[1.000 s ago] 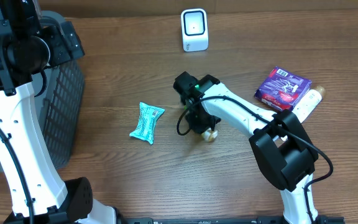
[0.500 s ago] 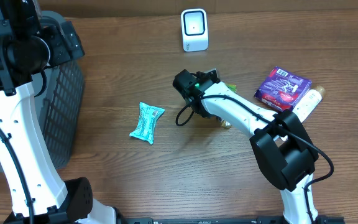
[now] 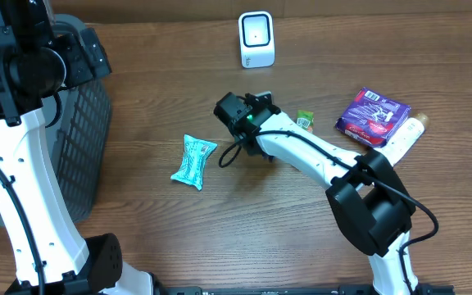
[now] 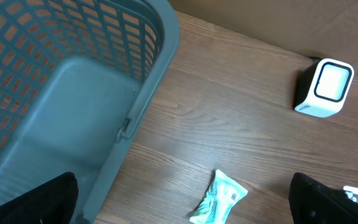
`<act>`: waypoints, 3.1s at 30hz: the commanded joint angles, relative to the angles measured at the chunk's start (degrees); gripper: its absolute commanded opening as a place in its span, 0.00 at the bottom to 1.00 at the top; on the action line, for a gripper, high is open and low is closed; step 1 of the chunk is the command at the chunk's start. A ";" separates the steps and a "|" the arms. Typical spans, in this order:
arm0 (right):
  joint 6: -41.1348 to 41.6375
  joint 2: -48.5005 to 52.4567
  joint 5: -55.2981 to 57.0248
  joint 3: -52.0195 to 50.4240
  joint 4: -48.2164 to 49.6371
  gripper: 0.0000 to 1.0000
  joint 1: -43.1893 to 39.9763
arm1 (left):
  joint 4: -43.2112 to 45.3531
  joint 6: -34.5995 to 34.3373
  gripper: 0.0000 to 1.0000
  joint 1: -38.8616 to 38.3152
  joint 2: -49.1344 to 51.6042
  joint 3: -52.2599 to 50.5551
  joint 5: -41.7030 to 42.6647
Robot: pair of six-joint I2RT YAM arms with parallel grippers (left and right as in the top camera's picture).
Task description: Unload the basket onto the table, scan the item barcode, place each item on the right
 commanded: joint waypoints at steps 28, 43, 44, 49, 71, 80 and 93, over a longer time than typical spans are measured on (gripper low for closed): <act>9.70 -9.35 -9.25 -10.86 6.29 0.04 -14.45 | 0.11 0.42 0.99 -0.02 -0.07 1.16 0.46; -2.29 -5.53 -14.12 -13.14 15.08 0.04 -5.22 | 0.11 0.42 1.00 -0.02 -0.07 1.16 0.46; -2.29 -5.01 -14.12 -13.16 14.99 0.04 -4.87 | 0.11 0.42 1.00 -0.02 -0.07 1.16 0.46; -2.05 -7.34 -16.26 -9.84 12.44 0.08 -5.05 | 0.11 0.44 1.00 -0.02 -0.07 1.16 0.46; -6.38 -8.72 -26.38 -10.32 1.31 0.81 -10.67 | 0.11 0.42 0.99 -0.04 -0.07 1.16 0.46; -8.96 -3.10 -29.05 -10.32 1.95 0.70 -10.51 | 0.11 0.42 1.00 -0.04 -0.07 1.16 0.48; -8.20 -2.62 -24.59 -10.32 7.76 0.63 -10.62 | 0.11 0.42 1.00 -0.02 -0.07 1.16 0.46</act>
